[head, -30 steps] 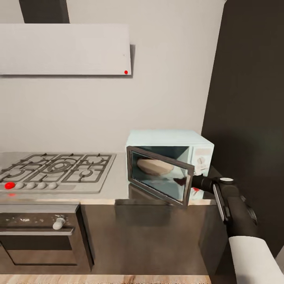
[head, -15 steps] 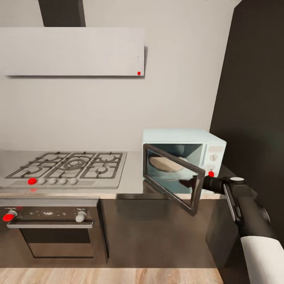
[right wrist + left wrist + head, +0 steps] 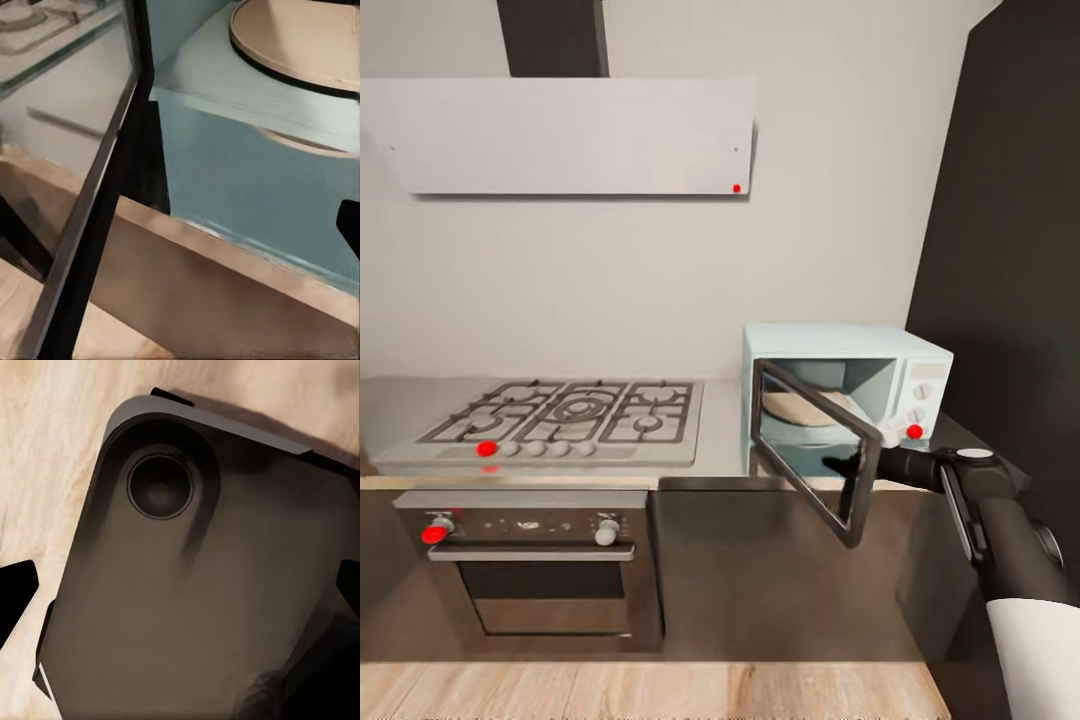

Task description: In the kitchen, take the popcorn bag from the countertop, put it into the microwave, and heat it until the popcorn is cooked so the cooked popcorn ends up inside the bag.

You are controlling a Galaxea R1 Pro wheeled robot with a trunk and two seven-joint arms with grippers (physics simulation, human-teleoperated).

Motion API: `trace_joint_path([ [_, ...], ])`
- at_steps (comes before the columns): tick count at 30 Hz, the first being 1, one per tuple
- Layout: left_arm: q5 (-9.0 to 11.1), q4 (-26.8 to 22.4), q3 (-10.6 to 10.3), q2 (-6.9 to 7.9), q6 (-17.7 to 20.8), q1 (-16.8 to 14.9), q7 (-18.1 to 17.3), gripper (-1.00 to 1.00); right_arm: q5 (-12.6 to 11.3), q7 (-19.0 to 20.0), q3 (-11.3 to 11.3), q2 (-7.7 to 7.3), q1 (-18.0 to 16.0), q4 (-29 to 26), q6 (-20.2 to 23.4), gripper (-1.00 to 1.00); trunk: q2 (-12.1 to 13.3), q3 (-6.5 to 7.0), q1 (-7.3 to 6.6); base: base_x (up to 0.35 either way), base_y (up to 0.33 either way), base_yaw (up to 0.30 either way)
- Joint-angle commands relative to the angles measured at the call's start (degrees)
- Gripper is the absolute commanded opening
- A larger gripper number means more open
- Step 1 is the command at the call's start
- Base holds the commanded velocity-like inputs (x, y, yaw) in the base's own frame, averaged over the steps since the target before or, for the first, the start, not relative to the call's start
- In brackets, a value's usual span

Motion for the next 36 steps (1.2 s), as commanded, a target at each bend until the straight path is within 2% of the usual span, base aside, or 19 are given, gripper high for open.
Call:
trace_joint_path([
  [1,0.30,-0.07,-0.09,-0.01,-0.10,0.01,0.04,1.00,0.35,0.84,-0.08,-0.89,-0.05,-0.04,0.30,1.00,-0.04,-0.06,-0.01,-0.129,0.189,0.000],
  [4,0.30,-0.10,-0.09,-0.01,-0.10,0.01,0.07,1.00,0.33,3.33,-0.08,-2.44,-0.05,1.08,0.30,1.00,-0.04,-0.06,-0.01,-0.134,0.186,0.000],
  [8,0.30,-0.02,-0.09,-0.01,-0.10,0.01,0.02,1.00,0.38,6.14,-0.08,-3.35,-0.06,1.94,0.23,1.00,-0.04,-0.06,-0.01,-0.141,0.168,0.000],
  [13,0.30,-0.07,-0.09,-0.01,-0.10,0.01,0.04,1.00,0.42,7.45,-0.08,-3.42,-0.05,2.01,0.21,1.00,-0.04,-0.06,-0.01,-0.143,0.159,0.000],
  [27,0.30,-0.02,-0.09,0.05,-0.10,0.02,0.00,1.00,0.43,7.02,-0.12,-3.40,-0.07,2.01,0.31,1.00,-0.04,-0.06,-0.01,-0.142,0.156,0.000],
  [30,0.30,-0.03,-0.09,0.07,-0.10,0.03,-0.02,1.00,1.44,6.84,-0.57,-3.40,-0.06,2.05,0.30,1.00,-0.04,-0.06,-0.01,-0.118,0.117,0.000],
  [31,0.30,-0.02,-0.09,0.08,-0.10,0.04,-0.02,1.00,3.97,4.64,-3.91,-3.44,-0.06,2.06,0.30,1.00,-0.04,-0.06,-0.01,-0.092,0.091,0.000],
  [32,0.30,-0.01,-0.09,0.08,-0.10,0.01,-0.02,1.00,9.53,1.54,-11.31,-3.52,-0.07,2.04,0.21,1.00,-0.04,-0.06,-0.01,-0.034,0.041,0.000],
  [34,0.30,-0.03,-0.09,0.08,-0.10,0.02,-0.02,1.00,13.36,1.00,-13.72,-3.55,-0.06,2.53,0.09,1.00,-0.04,-0.06,-0.01,-0.016,0.020,0.000],
  [36,0.30,-0.04,-0.09,0.08,-0.10,0.01,-0.02,1.00,15.90,0.60,-15.78,-3.57,-0.05,4.85,-0.23,1.00,-0.04,-0.06,-0.01,-0.005,0.007,0.000],
])
